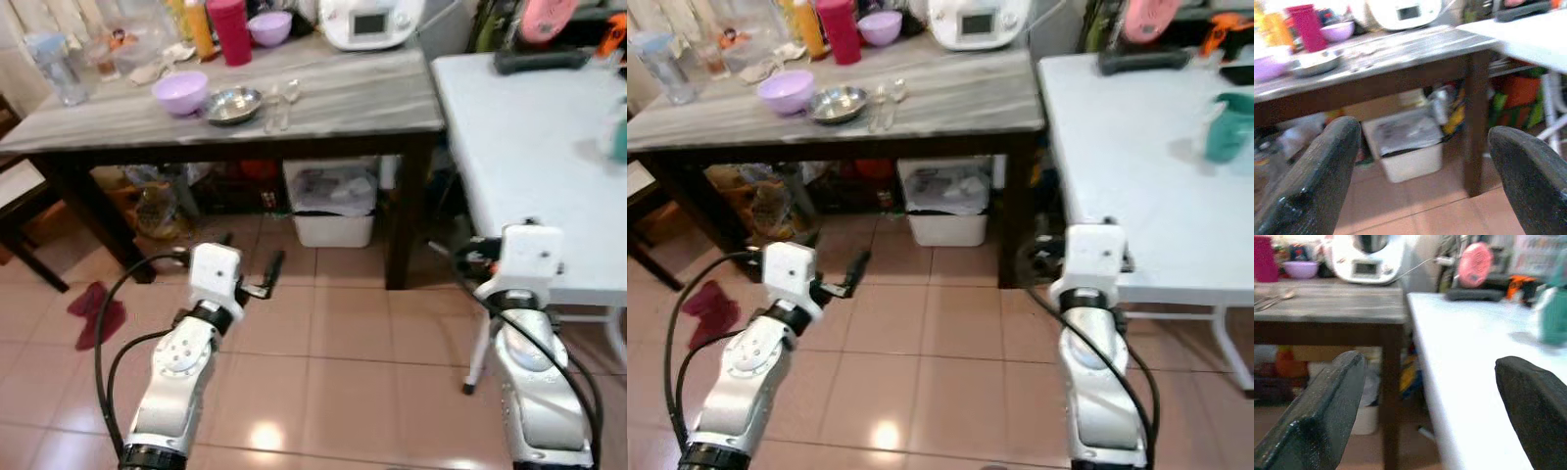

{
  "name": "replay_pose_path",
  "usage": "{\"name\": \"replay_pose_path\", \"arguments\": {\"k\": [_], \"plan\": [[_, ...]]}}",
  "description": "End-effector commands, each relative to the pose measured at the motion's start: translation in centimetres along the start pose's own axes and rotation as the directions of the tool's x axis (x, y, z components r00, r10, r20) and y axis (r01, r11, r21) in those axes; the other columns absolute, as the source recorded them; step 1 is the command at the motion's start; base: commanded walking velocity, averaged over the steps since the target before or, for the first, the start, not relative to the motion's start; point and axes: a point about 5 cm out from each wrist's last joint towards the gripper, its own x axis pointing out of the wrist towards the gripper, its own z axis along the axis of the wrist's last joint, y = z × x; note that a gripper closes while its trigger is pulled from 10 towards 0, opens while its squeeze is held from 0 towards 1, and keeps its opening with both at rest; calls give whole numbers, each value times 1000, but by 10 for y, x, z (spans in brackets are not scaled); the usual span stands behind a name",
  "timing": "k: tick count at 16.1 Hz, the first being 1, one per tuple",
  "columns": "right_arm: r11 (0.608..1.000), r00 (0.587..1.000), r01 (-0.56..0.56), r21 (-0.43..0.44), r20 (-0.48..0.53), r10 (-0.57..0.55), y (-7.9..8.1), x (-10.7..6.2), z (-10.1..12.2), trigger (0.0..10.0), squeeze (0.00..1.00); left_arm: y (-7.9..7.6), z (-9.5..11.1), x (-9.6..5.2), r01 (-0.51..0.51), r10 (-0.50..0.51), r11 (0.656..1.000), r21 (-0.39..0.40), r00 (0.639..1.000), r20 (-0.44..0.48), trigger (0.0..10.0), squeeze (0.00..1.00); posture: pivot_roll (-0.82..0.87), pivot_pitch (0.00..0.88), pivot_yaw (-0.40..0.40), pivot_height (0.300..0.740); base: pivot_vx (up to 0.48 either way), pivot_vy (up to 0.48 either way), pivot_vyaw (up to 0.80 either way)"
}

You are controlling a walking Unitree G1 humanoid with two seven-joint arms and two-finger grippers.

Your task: Setting the table

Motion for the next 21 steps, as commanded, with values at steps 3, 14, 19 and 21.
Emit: {"name": "replay_pose_path", "arguments": {"k": [3, 14, 19, 21], "plan": [[1000, 1000, -20, 19, 3, 20, 10, 1, 2, 10000, 0, 11, -1, -3, -26, 26, 1000, 15, 999, -18, 10000, 0, -213, 83, 113, 740, 0, -328, 269], [1000, 1000, -16, 23, 9, 16, 11, 4, 2, 10000, 0, 11, -1, 0, -26, 26, 999, 19, 1000, -17, 10000, 0, -209, 76, 114, 740, 0, -325, 0], [1000, 1000, -12, 23, 12, 12, 10, 4, 1, 10000, 0, 10, -3, 1, -19, 19, 1000, 19, 1000, -20, 10000, 0, -214, 67, 115, 740, 0, -325, 0], [1000, 1000, -12, 25, 12, 12, 11, 4, 1, 10000, 0, 10, -3, 2, -17, 17, 1000, 20, 1000, -18, 10000, 0, -215, 66, 115, 740, 0, -328, 0]]}}
